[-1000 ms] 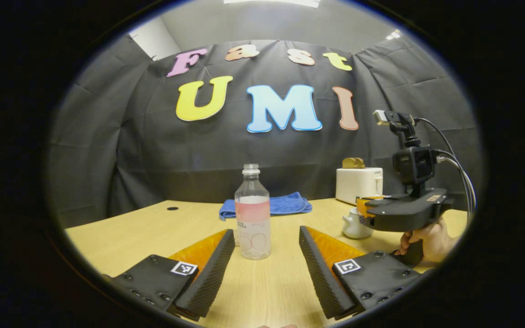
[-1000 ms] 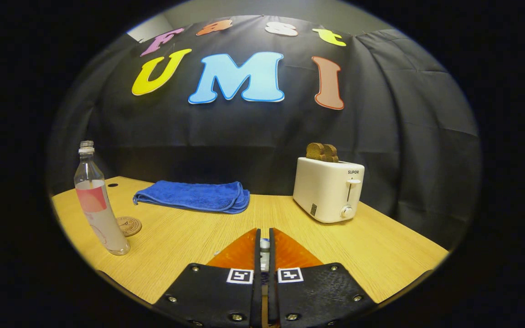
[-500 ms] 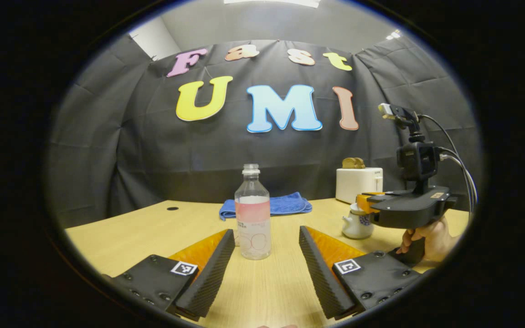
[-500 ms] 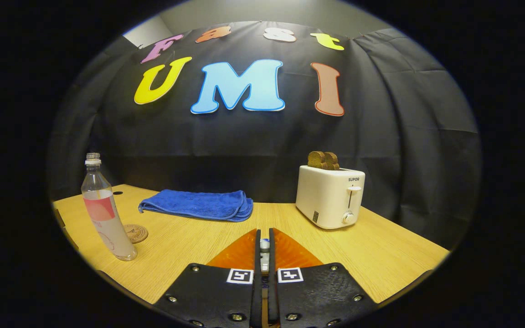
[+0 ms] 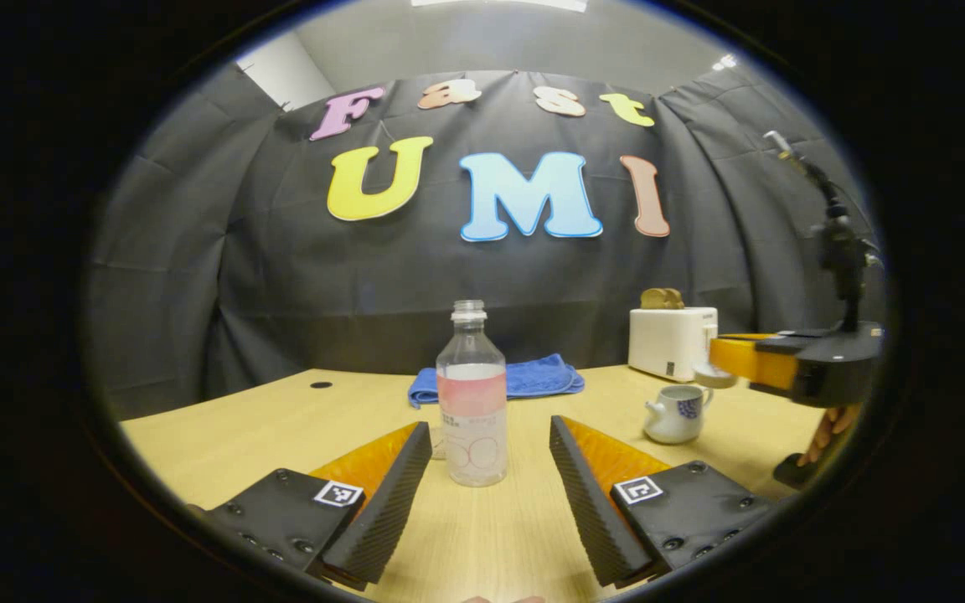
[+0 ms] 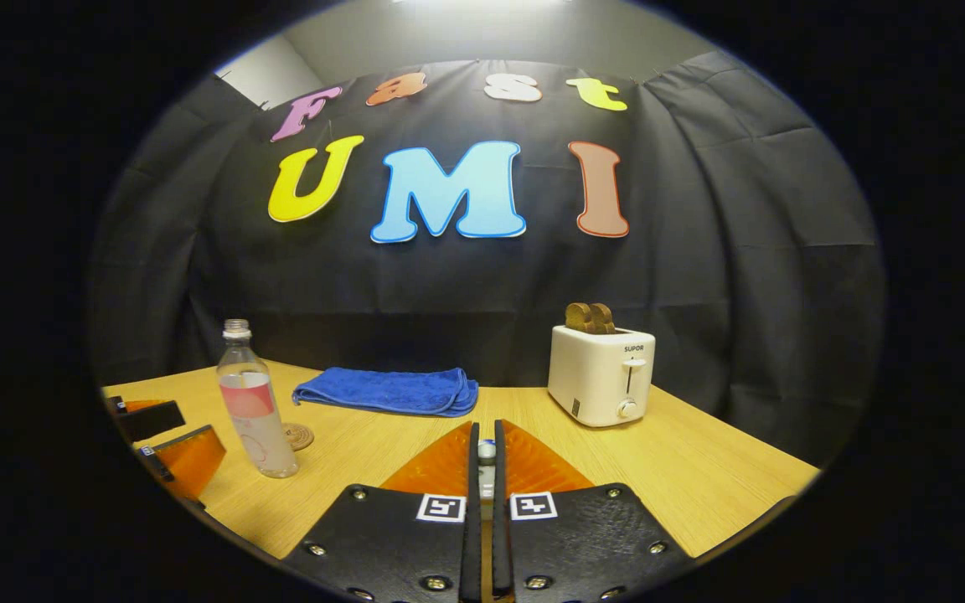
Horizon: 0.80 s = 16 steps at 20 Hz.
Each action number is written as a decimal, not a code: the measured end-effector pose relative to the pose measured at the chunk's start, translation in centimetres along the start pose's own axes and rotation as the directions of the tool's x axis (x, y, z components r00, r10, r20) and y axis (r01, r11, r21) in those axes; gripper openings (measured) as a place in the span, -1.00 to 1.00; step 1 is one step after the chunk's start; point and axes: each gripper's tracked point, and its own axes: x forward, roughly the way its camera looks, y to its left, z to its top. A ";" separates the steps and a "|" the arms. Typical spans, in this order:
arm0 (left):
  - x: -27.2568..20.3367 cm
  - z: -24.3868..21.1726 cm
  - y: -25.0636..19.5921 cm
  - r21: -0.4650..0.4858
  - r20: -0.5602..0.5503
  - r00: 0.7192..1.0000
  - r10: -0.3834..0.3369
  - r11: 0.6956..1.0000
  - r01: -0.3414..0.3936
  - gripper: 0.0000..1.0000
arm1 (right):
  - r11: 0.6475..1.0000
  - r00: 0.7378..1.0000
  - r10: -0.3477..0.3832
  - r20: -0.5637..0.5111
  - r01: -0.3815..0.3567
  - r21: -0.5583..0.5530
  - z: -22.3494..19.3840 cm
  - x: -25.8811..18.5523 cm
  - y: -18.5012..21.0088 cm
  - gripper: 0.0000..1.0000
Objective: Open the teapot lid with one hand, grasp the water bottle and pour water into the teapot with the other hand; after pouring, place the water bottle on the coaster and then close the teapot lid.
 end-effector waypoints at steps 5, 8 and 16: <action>3.0 -0.4 0.6 0.003 -0.016 1.000 0.017 1.000 -0.017 0.96 | 0.998 0.998 0.058 0.031 -0.059 0.020 0.4 -4.6 1.5 -0.89; 4.5 -0.2 0.5 0.001 -0.009 1.000 0.013 1.000 -0.013 0.96 | 0.995 0.995 0.100 0.015 -0.100 0.028 -0.3 -6.9 3.0 -0.89; 9.5 -0.4 2.0 0.000 -0.006 0.999 0.041 0.999 -0.041 0.96 | 0.983 0.982 0.186 0.023 -0.185 -0.015 -1.0 -10.1 6.6 -0.89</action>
